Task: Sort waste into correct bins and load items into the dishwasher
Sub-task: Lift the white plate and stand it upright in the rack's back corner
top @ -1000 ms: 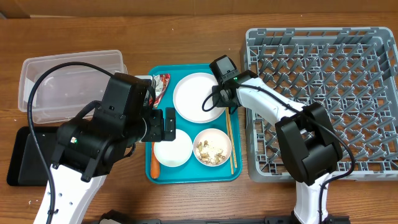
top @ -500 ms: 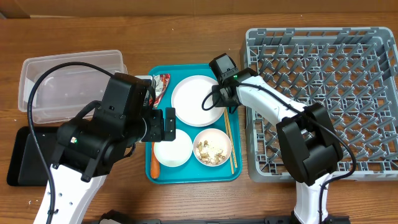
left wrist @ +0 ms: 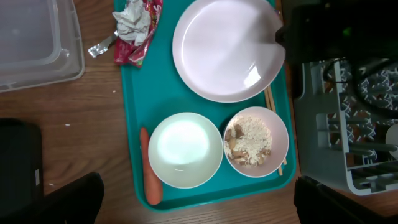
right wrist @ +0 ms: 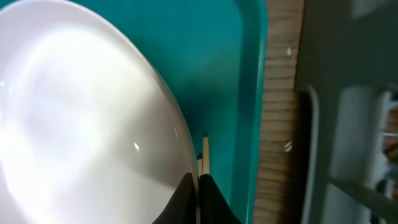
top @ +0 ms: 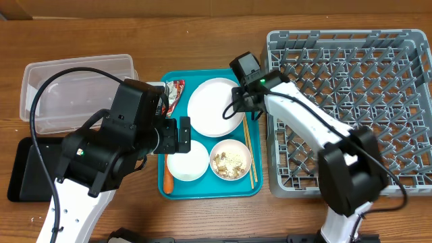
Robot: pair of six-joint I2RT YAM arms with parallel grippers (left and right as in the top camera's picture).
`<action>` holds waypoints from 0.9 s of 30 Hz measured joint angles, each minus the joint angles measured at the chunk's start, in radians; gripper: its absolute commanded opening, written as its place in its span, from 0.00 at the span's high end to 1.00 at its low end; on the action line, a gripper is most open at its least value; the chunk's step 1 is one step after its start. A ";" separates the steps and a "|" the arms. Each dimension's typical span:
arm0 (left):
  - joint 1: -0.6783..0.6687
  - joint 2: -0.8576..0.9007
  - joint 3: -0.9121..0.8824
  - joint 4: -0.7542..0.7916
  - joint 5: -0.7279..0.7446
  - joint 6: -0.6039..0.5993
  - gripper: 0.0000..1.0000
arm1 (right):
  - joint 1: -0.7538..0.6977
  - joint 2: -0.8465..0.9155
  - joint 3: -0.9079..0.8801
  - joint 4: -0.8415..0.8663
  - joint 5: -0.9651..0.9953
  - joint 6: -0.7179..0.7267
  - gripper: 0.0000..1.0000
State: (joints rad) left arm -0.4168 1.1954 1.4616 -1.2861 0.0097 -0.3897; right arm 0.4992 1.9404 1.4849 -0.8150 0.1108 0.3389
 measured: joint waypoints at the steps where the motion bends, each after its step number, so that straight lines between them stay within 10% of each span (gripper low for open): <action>1: 0.000 0.001 0.000 0.000 0.000 0.000 0.00 | 0.000 -0.021 0.000 -0.005 0.001 0.000 0.96; 27: 0.000 0.020 0.000 -0.001 0.024 0.000 0.00 | -0.192 -0.577 0.000 -0.206 0.608 -0.027 0.96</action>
State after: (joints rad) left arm -0.4168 1.2152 1.4616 -1.2869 0.0334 -0.3897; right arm 0.3069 1.3632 1.4845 -1.0206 0.7193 0.3115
